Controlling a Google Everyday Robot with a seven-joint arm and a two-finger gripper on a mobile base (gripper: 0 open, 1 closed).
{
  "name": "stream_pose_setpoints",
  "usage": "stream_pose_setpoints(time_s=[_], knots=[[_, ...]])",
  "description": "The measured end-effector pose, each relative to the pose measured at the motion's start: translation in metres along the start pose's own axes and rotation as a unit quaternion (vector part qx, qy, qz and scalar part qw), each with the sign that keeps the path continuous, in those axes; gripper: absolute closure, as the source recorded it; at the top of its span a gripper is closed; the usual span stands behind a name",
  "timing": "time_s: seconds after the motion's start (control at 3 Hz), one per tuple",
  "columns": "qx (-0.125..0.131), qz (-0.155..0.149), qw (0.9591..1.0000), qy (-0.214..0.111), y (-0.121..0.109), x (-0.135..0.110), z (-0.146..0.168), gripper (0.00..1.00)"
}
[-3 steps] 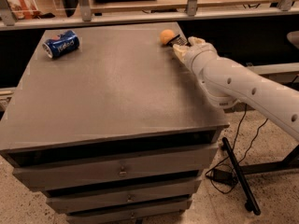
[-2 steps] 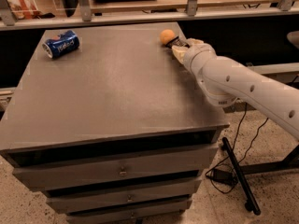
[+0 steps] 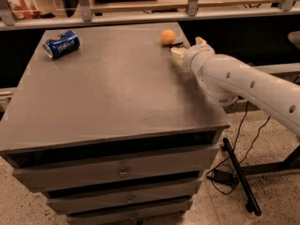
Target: Move rxbar chocolate near orange
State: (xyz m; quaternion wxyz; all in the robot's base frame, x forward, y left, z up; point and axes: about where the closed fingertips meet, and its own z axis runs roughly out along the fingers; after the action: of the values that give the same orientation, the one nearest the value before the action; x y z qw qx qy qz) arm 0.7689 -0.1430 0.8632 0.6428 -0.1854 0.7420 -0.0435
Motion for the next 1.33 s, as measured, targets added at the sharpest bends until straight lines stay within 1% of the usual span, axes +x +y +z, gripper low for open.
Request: stream_pose_setpoints(time_s=[0.33,0.67,1.0,1.33], knots=[[-0.003,0.002,1.0,-0.002,0.002,-0.004,-0.002,0.0],[0.007,0.0,1.0,-0.005,-0.002,-0.012,-0.02,0.0],[0.019,0.013,0.9996,-0.019,-0.001,-0.013,-0.053,0.0],[0.047,0.033,0.9979,-0.031,0.014,-0.016,-0.105,0.0]])
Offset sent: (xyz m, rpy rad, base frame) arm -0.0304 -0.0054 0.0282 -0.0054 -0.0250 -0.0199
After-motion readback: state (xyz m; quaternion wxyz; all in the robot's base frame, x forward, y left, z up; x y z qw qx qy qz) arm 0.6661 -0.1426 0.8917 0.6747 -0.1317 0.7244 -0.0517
